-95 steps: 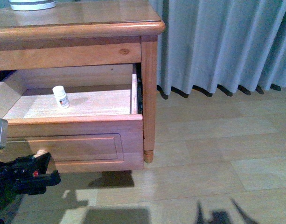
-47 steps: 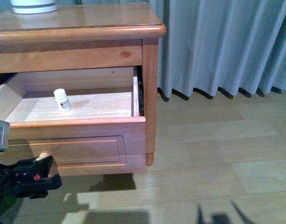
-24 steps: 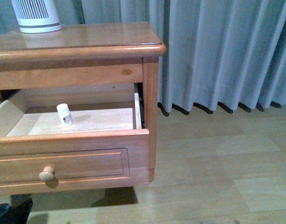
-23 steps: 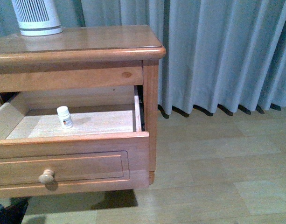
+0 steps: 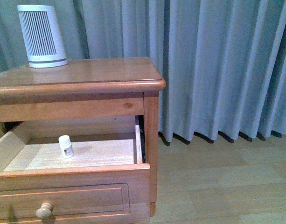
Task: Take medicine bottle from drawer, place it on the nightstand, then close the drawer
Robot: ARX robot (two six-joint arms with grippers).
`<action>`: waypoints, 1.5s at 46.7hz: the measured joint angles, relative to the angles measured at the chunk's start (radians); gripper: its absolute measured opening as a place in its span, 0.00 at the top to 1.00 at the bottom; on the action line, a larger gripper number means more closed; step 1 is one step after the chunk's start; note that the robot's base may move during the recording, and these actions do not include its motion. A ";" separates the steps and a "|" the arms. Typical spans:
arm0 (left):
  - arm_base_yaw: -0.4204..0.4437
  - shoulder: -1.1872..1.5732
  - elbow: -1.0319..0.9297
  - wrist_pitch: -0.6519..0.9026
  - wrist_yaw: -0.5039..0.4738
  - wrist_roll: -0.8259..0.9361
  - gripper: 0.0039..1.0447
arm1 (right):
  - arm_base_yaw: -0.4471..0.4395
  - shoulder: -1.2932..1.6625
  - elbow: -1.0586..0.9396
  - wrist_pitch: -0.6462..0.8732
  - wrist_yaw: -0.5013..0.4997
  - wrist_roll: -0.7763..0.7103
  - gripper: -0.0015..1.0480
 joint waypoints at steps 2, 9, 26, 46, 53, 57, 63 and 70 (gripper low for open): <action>0.010 -0.025 0.025 -0.043 0.019 0.007 0.06 | 0.000 0.000 0.000 0.000 0.000 0.000 0.07; 0.054 -0.118 0.117 -0.198 0.091 0.006 0.06 | 0.000 0.000 0.000 0.000 0.000 0.000 0.07; -0.017 -0.488 0.055 -0.209 -0.182 0.106 0.29 | 0.000 0.000 0.000 0.000 0.000 0.000 0.07; -0.163 -0.653 -0.182 -0.158 -0.365 0.154 0.97 | 0.000 0.000 0.000 0.000 0.000 0.000 0.07; -0.164 -0.695 -0.221 -0.157 -0.366 0.155 0.97 | 0.000 0.000 0.000 0.000 0.000 0.000 0.07; -0.164 -0.715 -0.235 -0.158 -0.366 0.156 0.97 | 0.000 0.000 0.000 0.000 0.000 0.000 0.07; -0.164 -0.742 -0.256 -0.161 -0.366 0.156 0.97 | 0.000 0.000 0.000 0.000 0.000 0.000 0.07; -0.164 -0.858 -0.273 -0.284 -0.365 0.156 0.97 | 0.000 0.000 0.000 0.000 0.000 0.000 0.07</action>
